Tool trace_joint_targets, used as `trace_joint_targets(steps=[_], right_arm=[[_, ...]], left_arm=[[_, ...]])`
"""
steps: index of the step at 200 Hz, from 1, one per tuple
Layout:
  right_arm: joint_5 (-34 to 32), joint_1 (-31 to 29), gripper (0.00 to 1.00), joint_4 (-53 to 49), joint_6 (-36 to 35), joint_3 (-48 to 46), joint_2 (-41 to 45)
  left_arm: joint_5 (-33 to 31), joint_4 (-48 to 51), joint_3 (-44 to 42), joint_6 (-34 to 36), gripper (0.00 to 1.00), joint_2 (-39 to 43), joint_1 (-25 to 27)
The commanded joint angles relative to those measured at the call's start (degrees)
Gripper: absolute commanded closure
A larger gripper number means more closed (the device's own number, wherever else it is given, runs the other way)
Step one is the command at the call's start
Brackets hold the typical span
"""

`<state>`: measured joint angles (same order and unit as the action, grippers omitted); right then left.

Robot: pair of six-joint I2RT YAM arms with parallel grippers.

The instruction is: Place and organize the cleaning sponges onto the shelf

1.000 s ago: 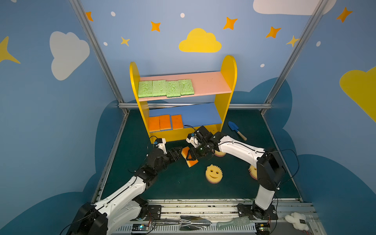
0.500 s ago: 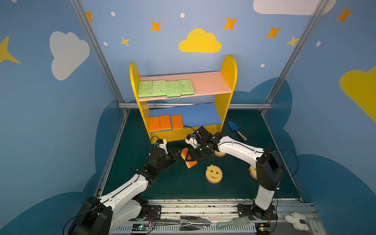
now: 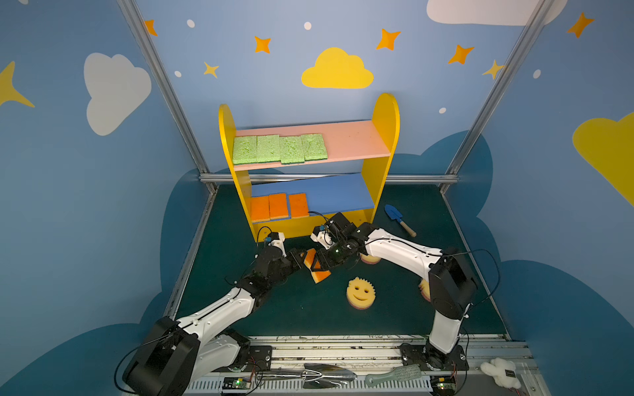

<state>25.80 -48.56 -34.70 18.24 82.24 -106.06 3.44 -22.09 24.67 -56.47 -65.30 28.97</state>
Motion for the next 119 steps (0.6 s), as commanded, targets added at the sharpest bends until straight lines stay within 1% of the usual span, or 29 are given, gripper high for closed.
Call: trace_joint_targets(steps=[1,22,31,47,62,79,81,86,105,119], right_arm=[[0.94,-0.14,0.39,1.09,-0.02,0.93,-0.17],[3.52,0.83,0.29,3.16,0.50,-0.64,0.89],[5.26,1.62,0.27,4.79,1.00,-1.87,1.94],[9.13,3.97,0.24,8.00,2.48,-4.53,4.13],[14.60,6.96,0.24,12.03,4.30,-7.48,6.24],[20.85,10.74,0.27,17.53,6.97,-11.52,8.23],[21.32,11.18,0.28,18.17,7.27,-11.91,8.30],[22.96,12.16,0.29,19.26,7.93,-12.89,8.64],[26.93,14.65,0.38,21.83,9.23,-15.10,8.95],[29.86,15.76,0.41,25.05,10.83,-16.43,8.53]], left_arm=[[0.13,-0.77,0.36,0.07,0.97,-0.18,-0.32],[1.75,-1.02,-0.10,-0.67,0.97,0.10,-1.46],[3.11,-1.52,-0.40,-1.36,0.97,0.11,-2.46],[5.72,-2.82,-1.54,-2.91,0.97,0.24,-4.80],[7.95,-4.49,-2.68,-4.36,0.97,0.65,-7.18],[9.56,-6.43,-3.80,-5.38,0.97,1.47,-9.78],[10.84,-6.60,-3.94,-5.47,0.97,1.51,-10.02],[11.67,-7.01,-4.14,-5.65,0.97,1.66,-10.66],[13.71,-9.05,-4.57,-6.45,0.97,2.36,-12.75],[15.20,-11.31,-4.71,-7.42,0.97,2.25,-14.09]])
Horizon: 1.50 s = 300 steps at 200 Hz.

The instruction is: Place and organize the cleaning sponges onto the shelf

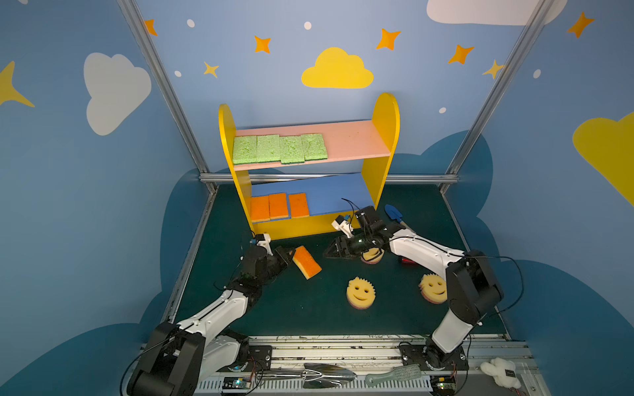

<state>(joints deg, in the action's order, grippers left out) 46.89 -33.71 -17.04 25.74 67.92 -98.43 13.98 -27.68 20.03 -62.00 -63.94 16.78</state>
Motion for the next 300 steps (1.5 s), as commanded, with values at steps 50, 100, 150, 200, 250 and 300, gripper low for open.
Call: trace_joint_targets(steps=[50,100,150,200,250,300], right_arm=[[15.20,1.81,0.34,22.30,12.92,-4.73,-2.30],[15.68,1.04,0.35,27.25,16.54,-4.11,-4.69],[15.88,-0.10,0.41,30.01,18.65,-3.59,-6.45],[15.73,-0.92,0.50,30.94,19.70,-3.20,-7.18],[15.77,-1.10,0.71,32.36,21.14,-2.62,-7.98],[15.12,-1.09,0.92,33.17,22.16,-2.27,-8.35]], left_arm=[[8.07,-13.27,1.27,-5.03,0.97,-1.03,-5.07],[6.99,-14.88,1.68,-5.47,0.97,-0.45,-5.61],[5.97,-19.11,1.75,-7.25,0.97,-1.79,-5.75],[5.80,-21.26,1.85,-7.69,0.97,-3.33,-5.78],[5.70,-21.45,2.14,-7.71,0.97,-3.55,-5.78],[6.24,-22.33,1.52,-7.97,0.97,-4.56,-5.75]])
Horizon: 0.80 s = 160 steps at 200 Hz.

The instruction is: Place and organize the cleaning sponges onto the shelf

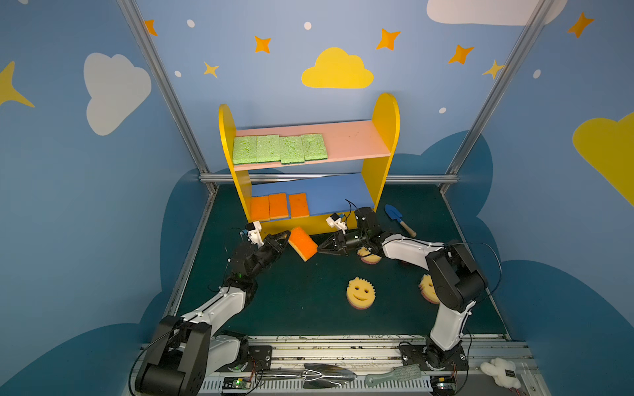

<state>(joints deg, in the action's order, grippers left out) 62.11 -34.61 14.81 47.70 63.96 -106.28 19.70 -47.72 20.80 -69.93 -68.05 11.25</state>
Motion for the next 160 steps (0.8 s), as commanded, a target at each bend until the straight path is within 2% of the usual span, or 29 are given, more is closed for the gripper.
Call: trace_joint_targets(steps=[1,19,26,35,54,71,77,89,125,160], right_arm=[[-0.12,-0.24,0.92,1.26,0.15,1.69,-0.51],[-0.75,-0.03,0.94,0.50,-0.33,1.73,-0.18],[-1.16,0.03,0.94,-0.12,-0.66,1.78,0.01],[-1.65,0.14,0.95,-0.90,-1.09,1.70,0.32],[-2.50,0.46,0.96,-2.33,-1.94,1.60,1.03],[-3.25,0.92,0.96,-3.02,-2.26,1.21,1.72],[-3.54,1.10,0.97,-3.26,-2.41,1.06,2.06],[-4.21,1.45,0.97,-4.17,-2.94,0.90,2.71],[-6.73,3.09,0.98,-8.08,-4.90,0.08,5.42],[-8.93,6.31,0.98,-10.01,-4.56,-1.02,8.22]], left_arm=[[0.51,-2.24,0.79,-0.03,0.97,-0.48,-0.24],[0.44,-1.23,0.76,0.21,0.97,-0.32,-0.21],[0.57,-0.71,0.86,0.60,0.91,-0.31,-0.19],[0.68,0.00,1.00,0.97,0.77,-0.25,-0.21],[0.75,1.71,1.25,1.92,0.36,0.08,-0.26],[0.72,3.72,1.61,2.81,0.10,0.53,-0.26],[0.69,4.54,1.69,3.18,0.05,0.76,-0.25],[0.40,6.08,1.65,3.95,0.01,1.40,-0.26],[-1.81,13.36,1.29,7.57,0.01,5.56,-0.23],[-5.59,22.63,-0.73,11.97,0.00,12.85,-0.22]])
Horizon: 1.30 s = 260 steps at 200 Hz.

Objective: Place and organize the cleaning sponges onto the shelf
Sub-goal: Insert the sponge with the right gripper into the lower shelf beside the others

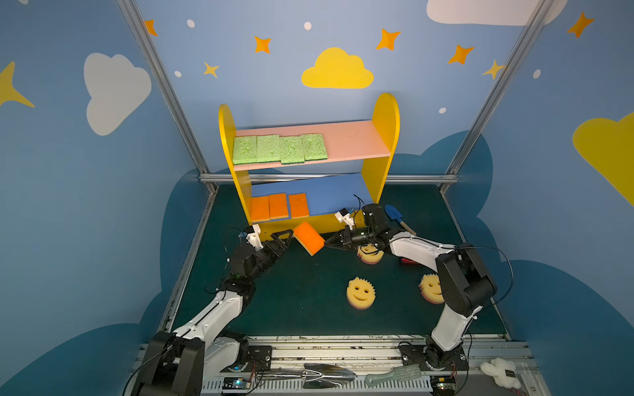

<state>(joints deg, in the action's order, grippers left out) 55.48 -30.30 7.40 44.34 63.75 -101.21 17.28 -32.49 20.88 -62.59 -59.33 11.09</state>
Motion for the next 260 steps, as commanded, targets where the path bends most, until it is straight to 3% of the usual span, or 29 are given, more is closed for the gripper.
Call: trace_joint_targets(steps=[1,136,260], right_arm=[[-2.44,2.13,0.98,-2.67,-1.14,-0.81,3.22],[-15.11,5.83,1.00,-8.99,6.11,12.48,-3.76],[-25.28,3.94,1.00,-13.71,15.34,20.01,-7.96]], left_arm=[[-3.28,7.51,-0.92,4.65,0.01,4.31,-0.08],[-3.57,13.64,-7.16,7.91,0.01,11.61,-0.02],[-5.73,16.34,-9.67,10.39,0.01,13.03,0.00]])
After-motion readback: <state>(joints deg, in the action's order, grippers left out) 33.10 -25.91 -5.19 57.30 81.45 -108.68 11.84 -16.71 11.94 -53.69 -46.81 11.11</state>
